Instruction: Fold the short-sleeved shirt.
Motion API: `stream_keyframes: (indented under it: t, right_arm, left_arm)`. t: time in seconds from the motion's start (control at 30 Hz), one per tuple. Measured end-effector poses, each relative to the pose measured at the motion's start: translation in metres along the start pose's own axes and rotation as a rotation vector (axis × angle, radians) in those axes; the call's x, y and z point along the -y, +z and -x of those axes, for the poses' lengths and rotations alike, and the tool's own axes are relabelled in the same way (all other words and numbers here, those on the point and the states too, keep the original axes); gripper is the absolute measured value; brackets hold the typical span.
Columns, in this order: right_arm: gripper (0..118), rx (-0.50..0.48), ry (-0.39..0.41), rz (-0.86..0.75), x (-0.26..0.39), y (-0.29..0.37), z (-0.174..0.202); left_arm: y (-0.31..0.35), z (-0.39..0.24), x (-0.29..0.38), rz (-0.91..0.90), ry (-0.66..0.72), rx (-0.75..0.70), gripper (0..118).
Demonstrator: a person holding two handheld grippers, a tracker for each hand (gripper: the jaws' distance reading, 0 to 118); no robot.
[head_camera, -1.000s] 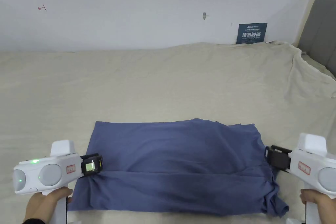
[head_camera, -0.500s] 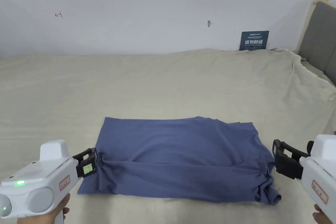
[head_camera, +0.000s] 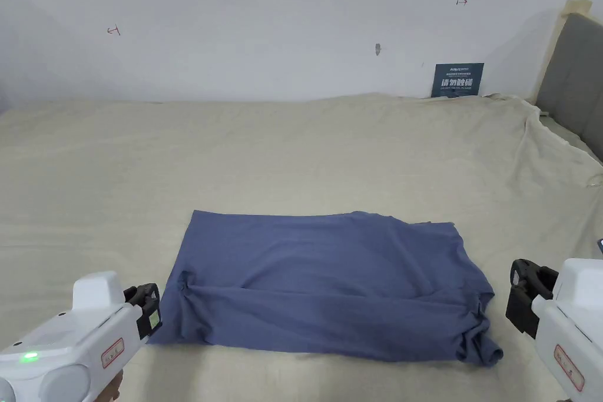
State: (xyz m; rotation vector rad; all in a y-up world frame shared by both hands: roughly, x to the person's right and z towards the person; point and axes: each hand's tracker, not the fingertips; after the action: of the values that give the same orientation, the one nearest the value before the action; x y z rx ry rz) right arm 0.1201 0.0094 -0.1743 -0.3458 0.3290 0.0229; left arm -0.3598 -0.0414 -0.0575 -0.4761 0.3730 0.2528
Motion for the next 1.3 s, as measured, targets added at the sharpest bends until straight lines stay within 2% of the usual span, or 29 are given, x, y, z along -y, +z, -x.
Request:
stream_keyframes:
  t: [0.33,0.47,0.57,0.63,0.73,0.77,0.8,0.93,1.07,1.13,1.17,1.2,1.27,1.3]
  right_arm:
    - [0,0.009,0.002,0.036,0.007,-0.028,-0.003]
    - [0,0.009,0.004,0.054,0.007,-0.040,-0.002]
    - [0,0.009,0.012,0.067,0.009,-0.048,-0.001]
    - [0,0.010,0.013,0.078,0.010,-0.054,-0.001]
    - [0,0.015,0.008,0.096,0.013,-0.062,-0.001]
    - [0,0.016,0.007,0.103,0.014,-0.066,-0.001]
    - [0,0.017,0.007,0.110,0.015,-0.069,-0.001]
    - [0,0.020,0.010,0.137,0.020,-0.080,0.000]
    - [0,0.018,0.003,0.155,0.024,-0.087,0.001]
    - [0,0.013,-0.004,0.163,0.026,-0.088,0.002]
    - [0,0.011,-0.009,0.168,0.027,-0.090,0.002]
    - [0,0.008,-0.015,0.176,0.029,-0.092,0.002]
    - [0,0.007,-0.036,0.204,0.033,-0.097,0.000]
    - [0,0.009,-0.048,0.225,0.035,-0.100,-0.002]
  left_arm:
    - [-0.047,0.007,-0.010,0.080,-0.052,-0.010,0]
    - [-0.086,0.017,-0.011,0.231,-0.034,-0.030,0]
    - [-0.115,0.029,-0.010,0.342,0.036,-0.029,0]
    - [-0.128,0.034,-0.007,0.367,0.067,-0.051,12]
    - [-0.146,0.038,-0.002,0.470,0.092,-0.087,70]
    - [-0.152,0.040,0.001,0.483,0.099,-0.097,80]
    - [-0.156,0.040,0.004,0.489,0.097,-0.109,80]
    - [-0.176,0.048,0.020,0.558,0.051,-0.139,80]
    - [-0.179,0.041,0.035,0.574,-0.050,-0.166,65]
    - [-0.177,0.038,0.034,0.563,-0.058,-0.148,45]
    - [-0.176,0.036,0.033,0.560,-0.081,-0.143,26]
    - [-0.176,0.036,0.033,0.556,-0.092,-0.132,19]
    - [-0.175,0.039,0.030,0.549,-0.043,-0.056,12]
    - [-0.177,0.043,0.030,0.549,-0.031,-0.071,9]
